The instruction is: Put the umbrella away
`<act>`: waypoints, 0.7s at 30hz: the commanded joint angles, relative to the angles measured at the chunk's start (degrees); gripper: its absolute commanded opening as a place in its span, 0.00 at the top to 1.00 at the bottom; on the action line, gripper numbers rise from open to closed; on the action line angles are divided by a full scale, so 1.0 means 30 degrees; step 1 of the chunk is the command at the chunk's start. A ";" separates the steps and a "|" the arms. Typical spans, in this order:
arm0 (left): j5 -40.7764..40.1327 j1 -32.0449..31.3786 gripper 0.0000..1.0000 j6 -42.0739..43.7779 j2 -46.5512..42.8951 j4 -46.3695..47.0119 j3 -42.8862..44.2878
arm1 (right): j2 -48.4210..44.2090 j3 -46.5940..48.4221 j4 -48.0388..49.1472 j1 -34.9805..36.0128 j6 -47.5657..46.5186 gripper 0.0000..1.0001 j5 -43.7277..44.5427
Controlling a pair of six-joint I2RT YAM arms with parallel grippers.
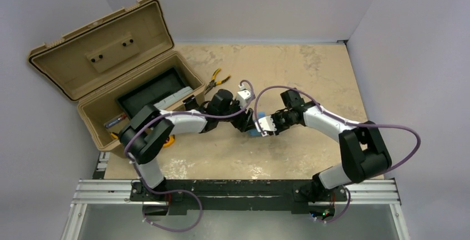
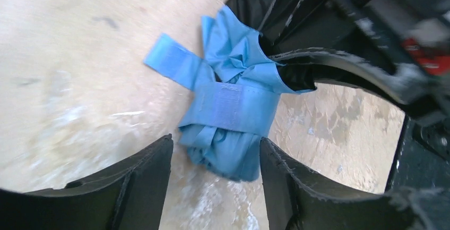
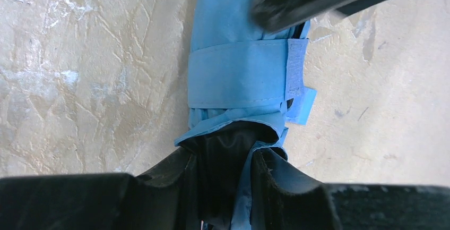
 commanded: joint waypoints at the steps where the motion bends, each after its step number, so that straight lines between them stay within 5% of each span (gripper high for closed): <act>1: -0.3440 0.0256 0.40 -0.0079 -0.3693 0.3484 -0.1836 | 0.2448 0.0517 -0.4709 -0.0286 0.0767 0.95 0.0752; 3: -0.4614 0.0258 0.28 0.0266 -0.5366 0.4879 -0.3386 | 0.3291 0.1122 -0.5659 -0.0307 0.0553 0.95 0.0854; 5: -0.5716 0.0293 0.02 0.0188 -0.6747 0.6498 -0.4886 | 0.4290 0.1741 -0.6551 -0.0303 0.0504 0.95 0.0914; 6: -0.6536 0.0325 0.00 -0.0480 -0.7356 0.7311 -0.5627 | 0.4861 0.2093 -0.7118 -0.0304 0.0391 0.95 0.1004; 8: -0.8526 0.0410 0.00 -0.1985 -0.8263 0.8199 -0.6809 | 0.5871 0.2748 -0.8027 -0.0319 0.0324 0.95 0.0937; 11: -0.5325 0.1031 0.01 -0.0776 -0.8904 0.8033 -0.7492 | 0.7375 0.3739 -0.9374 -0.0315 0.0161 0.95 0.0869; 14: -0.2547 0.0714 0.08 0.1941 -0.9106 0.6130 -0.7423 | 0.8942 0.4686 -1.0504 -0.0343 0.0185 0.95 0.0946; 21: -0.6185 -0.4094 0.09 1.1043 -0.7613 0.1268 -0.5967 | 1.1751 0.6374 -1.1969 -0.0567 0.0478 0.95 0.1059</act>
